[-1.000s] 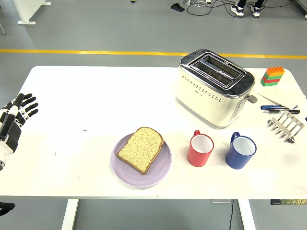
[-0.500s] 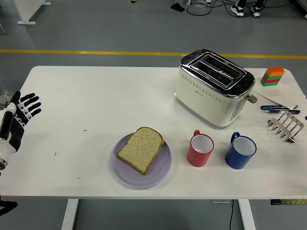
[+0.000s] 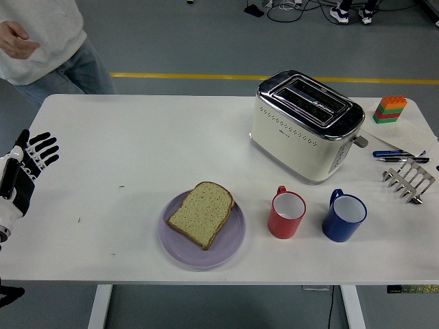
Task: Push plate across desktop,pick up the break from the machine,place the break in the plate
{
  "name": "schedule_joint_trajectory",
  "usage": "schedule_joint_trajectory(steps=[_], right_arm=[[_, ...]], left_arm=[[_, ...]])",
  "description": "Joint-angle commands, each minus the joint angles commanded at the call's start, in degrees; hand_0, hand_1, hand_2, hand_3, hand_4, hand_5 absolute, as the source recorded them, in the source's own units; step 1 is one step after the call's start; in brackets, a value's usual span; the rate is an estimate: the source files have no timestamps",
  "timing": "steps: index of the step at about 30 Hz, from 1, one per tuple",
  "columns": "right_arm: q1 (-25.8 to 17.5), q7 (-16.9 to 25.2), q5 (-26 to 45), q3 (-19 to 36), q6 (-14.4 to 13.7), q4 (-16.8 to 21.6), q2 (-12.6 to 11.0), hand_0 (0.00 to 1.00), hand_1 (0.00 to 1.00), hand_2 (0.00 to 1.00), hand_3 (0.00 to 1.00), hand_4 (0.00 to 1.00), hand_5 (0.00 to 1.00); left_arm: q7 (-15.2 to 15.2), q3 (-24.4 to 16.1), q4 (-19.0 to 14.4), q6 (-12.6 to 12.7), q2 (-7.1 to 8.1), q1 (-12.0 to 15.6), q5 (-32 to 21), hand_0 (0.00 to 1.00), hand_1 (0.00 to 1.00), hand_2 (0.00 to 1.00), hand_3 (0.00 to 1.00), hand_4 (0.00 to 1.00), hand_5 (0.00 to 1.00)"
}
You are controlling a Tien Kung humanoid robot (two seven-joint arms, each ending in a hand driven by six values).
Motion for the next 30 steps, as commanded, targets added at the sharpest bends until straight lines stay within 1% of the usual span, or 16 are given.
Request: schedule_joint_trajectory(steps=[14,30], right_arm=[[0.12,0.06,0.05,0.19,-0.02,-0.23,0.06,0.714,0.678,0.682,0.622,0.507,0.41],[0.26,0.09,0.09,0.1,0.0,-0.55,0.22,0.715,0.678,0.682,0.622,0.507,0.411]], left_arm=[[0.44,0.13,0.04,0.42,-0.04,-0.29,-0.18,0.787,0.771,0.773,0.702,0.734,0.863],[0.51,0.07,0.03,0.99,-0.03,-0.48,-0.66,0.787,0.761,0.765,0.695,0.721,0.895]])
